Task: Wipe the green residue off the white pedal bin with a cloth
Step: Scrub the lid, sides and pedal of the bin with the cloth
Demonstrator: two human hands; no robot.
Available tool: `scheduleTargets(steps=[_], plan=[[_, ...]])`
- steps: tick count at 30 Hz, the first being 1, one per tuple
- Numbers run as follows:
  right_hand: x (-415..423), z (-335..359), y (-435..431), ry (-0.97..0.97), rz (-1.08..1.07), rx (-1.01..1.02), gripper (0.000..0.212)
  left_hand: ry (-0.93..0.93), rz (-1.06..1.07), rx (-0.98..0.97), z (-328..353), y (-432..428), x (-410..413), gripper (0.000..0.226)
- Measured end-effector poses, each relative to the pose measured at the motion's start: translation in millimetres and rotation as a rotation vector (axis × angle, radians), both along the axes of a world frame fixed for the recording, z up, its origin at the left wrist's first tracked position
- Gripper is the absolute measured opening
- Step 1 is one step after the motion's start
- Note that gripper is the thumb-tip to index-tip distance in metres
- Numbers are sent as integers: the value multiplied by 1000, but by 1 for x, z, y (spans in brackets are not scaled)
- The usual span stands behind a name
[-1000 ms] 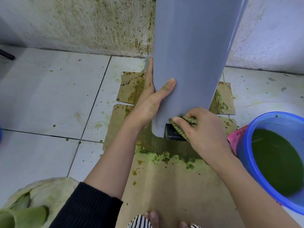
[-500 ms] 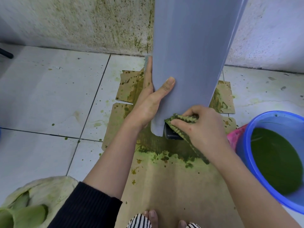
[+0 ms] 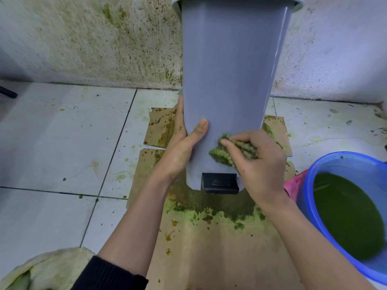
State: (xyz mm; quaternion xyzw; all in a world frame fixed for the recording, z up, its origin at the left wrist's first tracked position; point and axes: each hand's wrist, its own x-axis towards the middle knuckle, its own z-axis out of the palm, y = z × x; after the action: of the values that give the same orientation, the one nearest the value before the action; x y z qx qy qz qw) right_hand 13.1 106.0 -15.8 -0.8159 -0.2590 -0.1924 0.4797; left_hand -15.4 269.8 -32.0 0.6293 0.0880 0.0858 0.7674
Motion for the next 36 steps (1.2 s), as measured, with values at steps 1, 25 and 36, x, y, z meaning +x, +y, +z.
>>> scheduleTargets(steps=[1,25,36], plan=[[11,9,7,-91,-32,56,16,-3,-10,-7,0,1,0,82],[54,11,25,-516,5,-46,32,66,-112,-226,7,9,8,65],[49,-7,13,-578,285,-212,23,69,-111,-228,19,22,10,74]])
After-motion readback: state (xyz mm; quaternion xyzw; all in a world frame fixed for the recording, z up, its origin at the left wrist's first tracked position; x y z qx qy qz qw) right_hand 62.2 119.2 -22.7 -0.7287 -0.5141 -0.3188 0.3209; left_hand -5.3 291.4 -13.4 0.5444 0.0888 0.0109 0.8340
